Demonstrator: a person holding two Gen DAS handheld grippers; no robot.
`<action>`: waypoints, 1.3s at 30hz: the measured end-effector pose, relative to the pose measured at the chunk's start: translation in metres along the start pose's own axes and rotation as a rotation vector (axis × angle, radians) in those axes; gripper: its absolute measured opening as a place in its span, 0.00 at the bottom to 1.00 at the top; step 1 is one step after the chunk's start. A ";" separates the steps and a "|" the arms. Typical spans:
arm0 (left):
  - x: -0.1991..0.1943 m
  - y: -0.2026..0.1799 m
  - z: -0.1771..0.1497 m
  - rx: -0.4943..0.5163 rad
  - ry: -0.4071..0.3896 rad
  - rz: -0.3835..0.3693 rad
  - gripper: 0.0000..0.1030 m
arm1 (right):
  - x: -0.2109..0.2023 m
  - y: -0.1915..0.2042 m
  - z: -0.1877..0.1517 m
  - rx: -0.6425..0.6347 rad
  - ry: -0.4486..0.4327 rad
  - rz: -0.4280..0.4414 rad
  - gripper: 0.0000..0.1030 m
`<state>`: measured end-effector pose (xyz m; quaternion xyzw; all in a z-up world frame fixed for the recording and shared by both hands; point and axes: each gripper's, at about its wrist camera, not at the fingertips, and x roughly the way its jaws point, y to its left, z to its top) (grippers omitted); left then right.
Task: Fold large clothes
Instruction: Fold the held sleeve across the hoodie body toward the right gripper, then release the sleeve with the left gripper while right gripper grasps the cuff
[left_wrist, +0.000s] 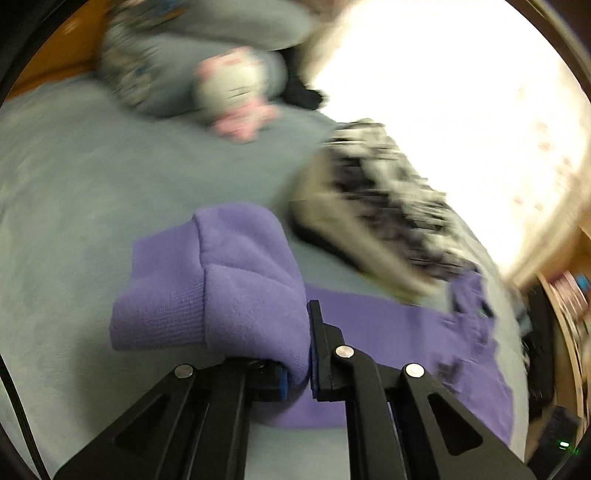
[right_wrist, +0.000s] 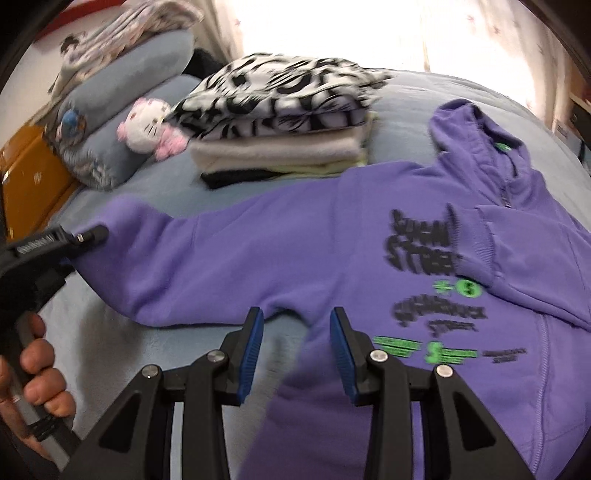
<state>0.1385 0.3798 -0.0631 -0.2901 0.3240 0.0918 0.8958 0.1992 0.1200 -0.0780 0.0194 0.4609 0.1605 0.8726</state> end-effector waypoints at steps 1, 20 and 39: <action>-0.005 -0.025 -0.001 0.043 -0.002 -0.034 0.06 | -0.005 -0.006 0.000 0.013 -0.006 0.001 0.36; 0.077 -0.268 -0.184 0.439 0.400 -0.132 0.07 | -0.093 -0.217 -0.046 0.309 -0.060 -0.176 0.37; 0.021 -0.233 -0.158 0.345 0.423 -0.294 0.80 | -0.095 -0.204 -0.047 0.254 -0.065 -0.015 0.60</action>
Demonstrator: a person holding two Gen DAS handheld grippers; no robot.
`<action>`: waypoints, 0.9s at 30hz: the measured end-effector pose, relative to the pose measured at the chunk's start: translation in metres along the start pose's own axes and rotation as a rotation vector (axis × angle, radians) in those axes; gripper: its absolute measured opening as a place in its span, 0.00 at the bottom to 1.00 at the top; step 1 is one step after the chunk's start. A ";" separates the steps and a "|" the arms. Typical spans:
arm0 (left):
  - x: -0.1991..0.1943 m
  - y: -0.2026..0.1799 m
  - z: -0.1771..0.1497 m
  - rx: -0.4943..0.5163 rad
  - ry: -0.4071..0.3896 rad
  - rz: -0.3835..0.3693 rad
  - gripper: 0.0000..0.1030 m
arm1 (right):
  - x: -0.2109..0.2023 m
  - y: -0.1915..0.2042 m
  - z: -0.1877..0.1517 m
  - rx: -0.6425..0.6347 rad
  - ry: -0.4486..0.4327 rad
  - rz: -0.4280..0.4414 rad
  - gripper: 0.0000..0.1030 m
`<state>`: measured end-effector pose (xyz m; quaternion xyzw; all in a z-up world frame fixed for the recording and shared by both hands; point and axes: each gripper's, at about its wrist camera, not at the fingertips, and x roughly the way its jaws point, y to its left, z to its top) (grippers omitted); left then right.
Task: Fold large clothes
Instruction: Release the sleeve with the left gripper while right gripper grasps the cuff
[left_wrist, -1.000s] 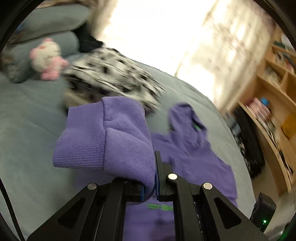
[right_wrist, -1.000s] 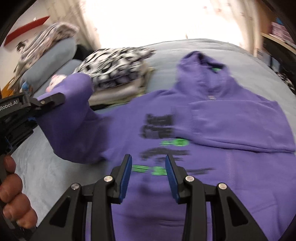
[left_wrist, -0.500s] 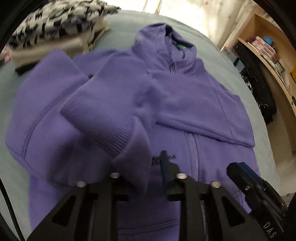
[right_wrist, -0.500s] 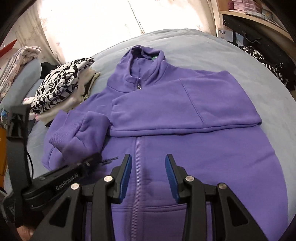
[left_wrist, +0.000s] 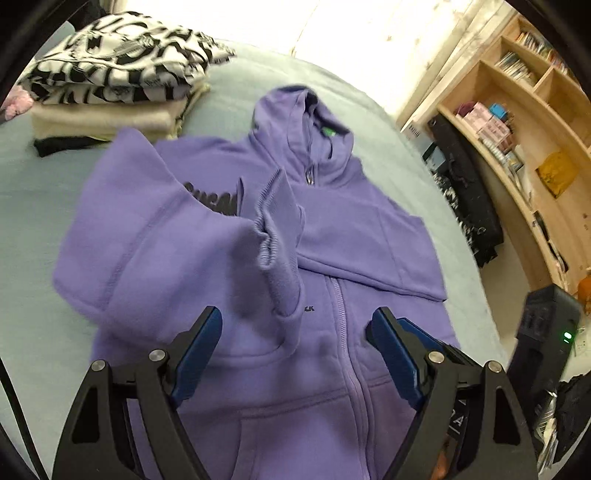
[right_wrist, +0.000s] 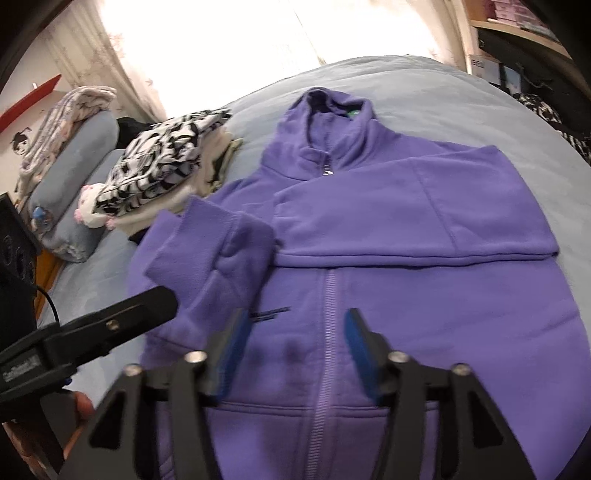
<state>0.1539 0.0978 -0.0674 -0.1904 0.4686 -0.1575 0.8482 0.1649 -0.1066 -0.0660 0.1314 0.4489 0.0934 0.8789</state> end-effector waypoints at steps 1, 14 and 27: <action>-0.006 0.003 -0.001 -0.008 -0.013 -0.002 0.80 | -0.002 0.004 -0.001 -0.013 -0.006 0.007 0.63; -0.048 0.066 -0.005 -0.100 -0.092 0.173 0.80 | 0.027 0.078 0.000 -0.277 0.036 -0.031 0.64; -0.050 0.105 0.002 -0.176 -0.124 0.219 0.80 | 0.011 0.104 0.059 -0.477 -0.218 -0.130 0.11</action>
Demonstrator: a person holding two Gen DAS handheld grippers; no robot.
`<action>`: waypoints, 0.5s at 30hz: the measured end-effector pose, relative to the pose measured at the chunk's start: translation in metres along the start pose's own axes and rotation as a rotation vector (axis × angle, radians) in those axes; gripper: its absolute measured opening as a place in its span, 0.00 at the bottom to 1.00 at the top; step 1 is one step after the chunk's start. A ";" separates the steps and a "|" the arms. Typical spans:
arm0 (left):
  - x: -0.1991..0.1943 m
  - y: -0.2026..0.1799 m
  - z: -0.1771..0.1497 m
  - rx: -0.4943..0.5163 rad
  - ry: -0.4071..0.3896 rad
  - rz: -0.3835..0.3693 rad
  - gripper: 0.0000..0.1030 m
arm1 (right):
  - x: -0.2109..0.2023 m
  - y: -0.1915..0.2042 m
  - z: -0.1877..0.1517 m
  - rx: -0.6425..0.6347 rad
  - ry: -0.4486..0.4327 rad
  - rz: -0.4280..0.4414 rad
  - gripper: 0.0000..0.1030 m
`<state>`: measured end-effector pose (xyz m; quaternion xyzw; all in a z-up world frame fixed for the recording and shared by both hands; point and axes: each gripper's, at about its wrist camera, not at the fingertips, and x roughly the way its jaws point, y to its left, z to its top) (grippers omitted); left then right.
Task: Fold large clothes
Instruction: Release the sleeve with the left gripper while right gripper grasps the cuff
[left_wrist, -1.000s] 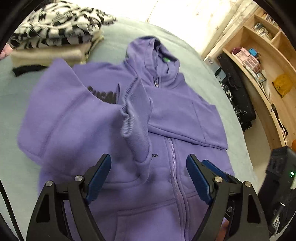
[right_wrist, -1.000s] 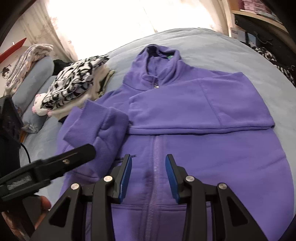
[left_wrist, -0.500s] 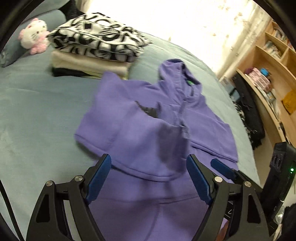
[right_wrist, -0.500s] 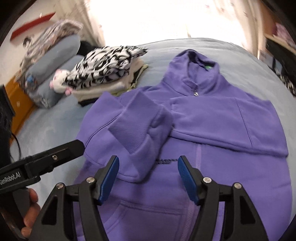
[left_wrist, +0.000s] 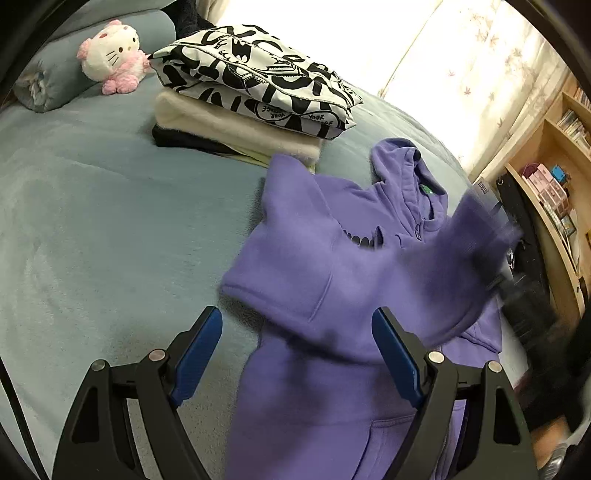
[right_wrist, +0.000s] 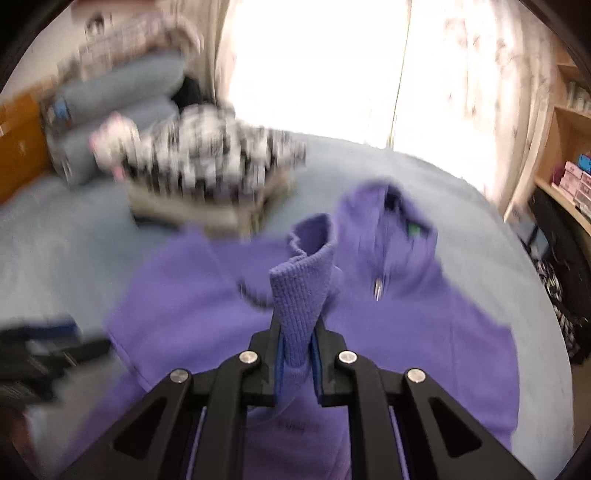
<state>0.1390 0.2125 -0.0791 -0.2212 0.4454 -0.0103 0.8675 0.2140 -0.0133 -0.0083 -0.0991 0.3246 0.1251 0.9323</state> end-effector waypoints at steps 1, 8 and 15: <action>0.001 -0.001 -0.001 0.000 0.001 -0.003 0.80 | -0.008 -0.008 0.006 0.021 -0.039 0.024 0.11; 0.006 -0.012 -0.003 0.037 0.010 -0.019 0.80 | -0.003 -0.112 -0.009 0.239 -0.045 -0.021 0.13; 0.026 -0.019 0.007 0.082 0.066 -0.027 0.80 | 0.043 -0.204 -0.083 0.498 0.262 0.029 0.24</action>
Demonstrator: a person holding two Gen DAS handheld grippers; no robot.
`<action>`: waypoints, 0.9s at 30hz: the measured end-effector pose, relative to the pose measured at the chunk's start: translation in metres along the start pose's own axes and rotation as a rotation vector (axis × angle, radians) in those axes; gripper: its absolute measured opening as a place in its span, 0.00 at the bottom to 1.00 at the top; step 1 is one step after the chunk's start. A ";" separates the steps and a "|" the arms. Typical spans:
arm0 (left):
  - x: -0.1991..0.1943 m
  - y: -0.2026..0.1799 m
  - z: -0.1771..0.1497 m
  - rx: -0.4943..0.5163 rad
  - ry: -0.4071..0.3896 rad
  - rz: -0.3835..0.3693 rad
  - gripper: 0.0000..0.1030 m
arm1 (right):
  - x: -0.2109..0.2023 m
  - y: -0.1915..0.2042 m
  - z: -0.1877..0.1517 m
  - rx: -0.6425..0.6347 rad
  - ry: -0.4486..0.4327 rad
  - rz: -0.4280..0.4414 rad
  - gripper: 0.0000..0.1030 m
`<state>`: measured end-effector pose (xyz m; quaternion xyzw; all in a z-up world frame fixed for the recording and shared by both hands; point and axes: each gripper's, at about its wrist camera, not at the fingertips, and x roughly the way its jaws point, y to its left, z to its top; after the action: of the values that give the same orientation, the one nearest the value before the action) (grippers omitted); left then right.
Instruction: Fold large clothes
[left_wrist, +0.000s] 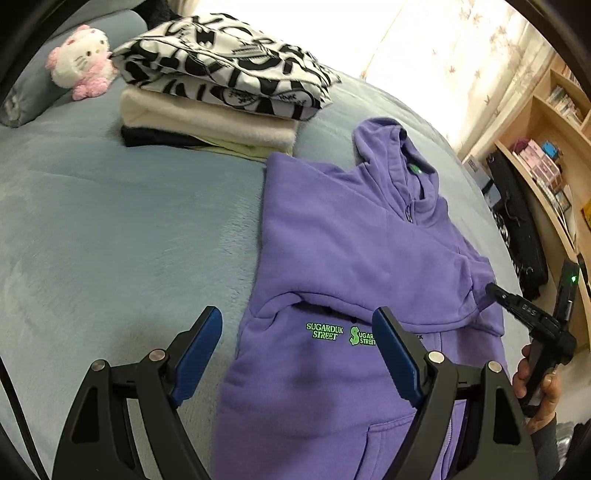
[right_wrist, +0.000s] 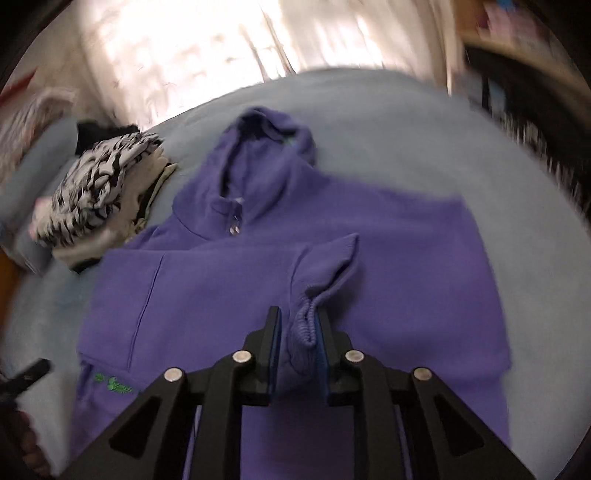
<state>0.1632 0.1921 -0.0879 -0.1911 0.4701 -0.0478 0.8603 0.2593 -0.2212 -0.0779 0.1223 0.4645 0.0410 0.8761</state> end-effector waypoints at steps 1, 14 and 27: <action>0.003 0.000 0.003 0.007 0.008 -0.001 0.80 | -0.002 -0.008 0.000 0.030 0.004 0.030 0.36; 0.092 0.010 0.084 0.064 0.161 -0.014 0.80 | 0.036 -0.056 0.029 0.175 0.118 0.167 0.71; 0.120 0.001 0.098 0.138 0.103 0.016 0.17 | 0.038 0.014 0.027 -0.179 0.003 0.014 0.09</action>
<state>0.3108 0.1898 -0.1356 -0.1247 0.5109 -0.0832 0.8465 0.3039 -0.2049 -0.0904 0.0469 0.4595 0.0888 0.8825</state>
